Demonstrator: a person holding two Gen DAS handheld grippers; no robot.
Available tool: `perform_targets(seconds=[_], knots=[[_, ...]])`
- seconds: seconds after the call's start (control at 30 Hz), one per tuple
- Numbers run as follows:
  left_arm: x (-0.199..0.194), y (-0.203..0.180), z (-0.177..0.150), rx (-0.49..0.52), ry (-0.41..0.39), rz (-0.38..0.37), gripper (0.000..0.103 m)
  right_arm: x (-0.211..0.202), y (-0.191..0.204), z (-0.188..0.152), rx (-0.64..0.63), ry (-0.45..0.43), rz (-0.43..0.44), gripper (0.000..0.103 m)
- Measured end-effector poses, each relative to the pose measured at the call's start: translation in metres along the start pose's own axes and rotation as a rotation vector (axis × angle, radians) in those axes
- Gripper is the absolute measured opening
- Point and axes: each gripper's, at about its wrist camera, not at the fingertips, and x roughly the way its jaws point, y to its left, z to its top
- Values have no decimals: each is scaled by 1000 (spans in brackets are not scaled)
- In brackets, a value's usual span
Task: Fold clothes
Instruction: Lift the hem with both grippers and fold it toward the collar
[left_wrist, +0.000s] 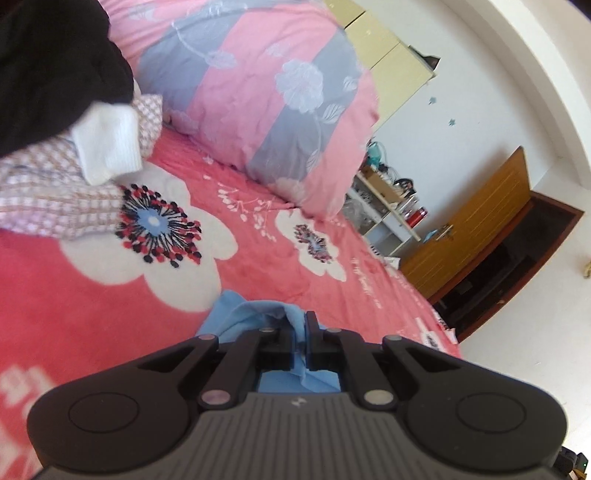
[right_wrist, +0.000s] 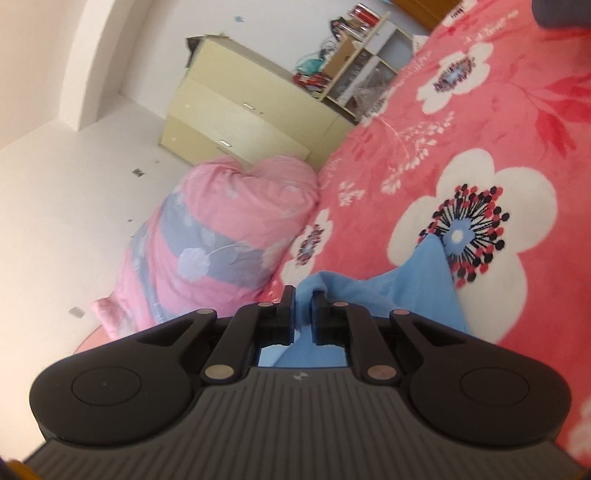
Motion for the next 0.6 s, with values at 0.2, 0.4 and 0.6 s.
perform_targets(seconds=[0.2,0.4,0.6], knots=[[50,10,3,24,41,40,5,53,-39,9,64,17,-53,6],[83,23,2,25,74,73,5,82,-68,11,114,44,-74,6],[101,35,3,2,97,63,6,102,-86,15,163,82,-54,6]])
